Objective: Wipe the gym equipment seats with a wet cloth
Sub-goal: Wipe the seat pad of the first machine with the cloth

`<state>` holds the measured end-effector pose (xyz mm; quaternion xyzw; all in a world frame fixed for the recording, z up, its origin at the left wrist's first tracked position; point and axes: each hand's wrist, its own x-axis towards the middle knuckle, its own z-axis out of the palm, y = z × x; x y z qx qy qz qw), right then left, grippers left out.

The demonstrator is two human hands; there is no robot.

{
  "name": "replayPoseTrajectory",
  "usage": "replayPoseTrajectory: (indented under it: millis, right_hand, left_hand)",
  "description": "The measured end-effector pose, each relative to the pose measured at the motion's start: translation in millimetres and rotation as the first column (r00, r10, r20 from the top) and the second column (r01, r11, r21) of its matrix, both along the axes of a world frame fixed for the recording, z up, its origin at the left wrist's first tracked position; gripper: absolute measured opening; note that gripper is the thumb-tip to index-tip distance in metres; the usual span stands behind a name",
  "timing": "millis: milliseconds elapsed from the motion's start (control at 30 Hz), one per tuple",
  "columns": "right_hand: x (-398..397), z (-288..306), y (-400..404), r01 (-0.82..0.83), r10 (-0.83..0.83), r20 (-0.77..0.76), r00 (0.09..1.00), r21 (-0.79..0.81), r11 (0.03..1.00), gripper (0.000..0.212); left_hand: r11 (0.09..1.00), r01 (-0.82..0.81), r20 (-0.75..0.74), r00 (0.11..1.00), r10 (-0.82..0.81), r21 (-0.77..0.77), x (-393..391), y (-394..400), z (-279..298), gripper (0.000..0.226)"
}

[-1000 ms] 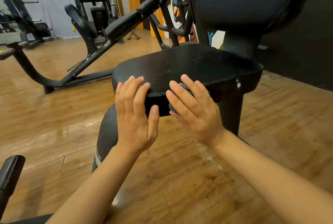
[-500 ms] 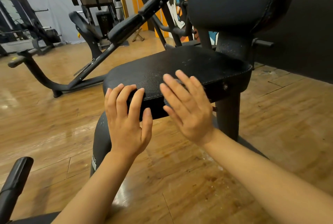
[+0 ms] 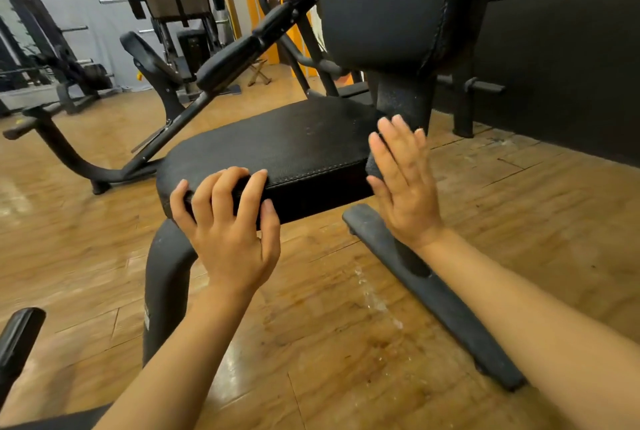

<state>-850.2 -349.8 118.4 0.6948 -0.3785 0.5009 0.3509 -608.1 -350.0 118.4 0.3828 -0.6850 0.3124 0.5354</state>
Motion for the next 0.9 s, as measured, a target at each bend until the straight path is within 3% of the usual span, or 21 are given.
replayPoseTrajectory:
  millis: [100,233,400,533,667,800,900]
  right_hand:
    - [40.5,3.7,1.4,0.009,-0.02,-0.101,0.995,-0.106,0.994,0.041]
    - [73.9,9.8,7.3,-0.026,0.02,-0.04,0.999,-0.136,0.99,0.037]
    - [10.2,22.5,8.6,-0.061,0.01,-0.306,0.952,-0.157,0.986,0.042]
    - [-42.4,15.6,5.1,0.021,-0.033,-0.185,0.982,-0.062,0.998,0.041]
    - [-0.3,10.1,7.1,-0.02,0.021,0.024,0.999,-0.045,0.999,0.041]
    - [73.6,11.6,7.2,-0.057,0.035,-0.136,0.99,-0.166,0.985,0.038]
    - [71.4,15.2,5.7,-0.082,0.036,-0.225,0.974,-0.198,0.977,0.041]
  left_hand:
    - [1.0,-0.009,0.007,1.0,0.009,-0.008,0.1,0.1,-0.5,0.028]
    - [1.0,0.006,0.033,0.999,-0.006,0.009,2.2,0.6,0.4,0.031]
    - [1.0,0.021,0.049,0.999,-0.022,0.02,4.0,1.2,-0.8,0.031]
    - [1.0,0.019,0.033,0.999,-0.019,0.022,0.6,1.8,-0.7,0.031]
    - [0.999,0.032,0.021,0.999,-0.032,0.031,0.2,2.1,-1.0,0.031]
    - [0.999,0.041,0.035,0.998,-0.042,0.035,3.4,1.3,-0.1,0.032]
    - [0.996,0.079,0.113,0.99,-0.084,0.044,13.7,0.9,-0.6,0.036]
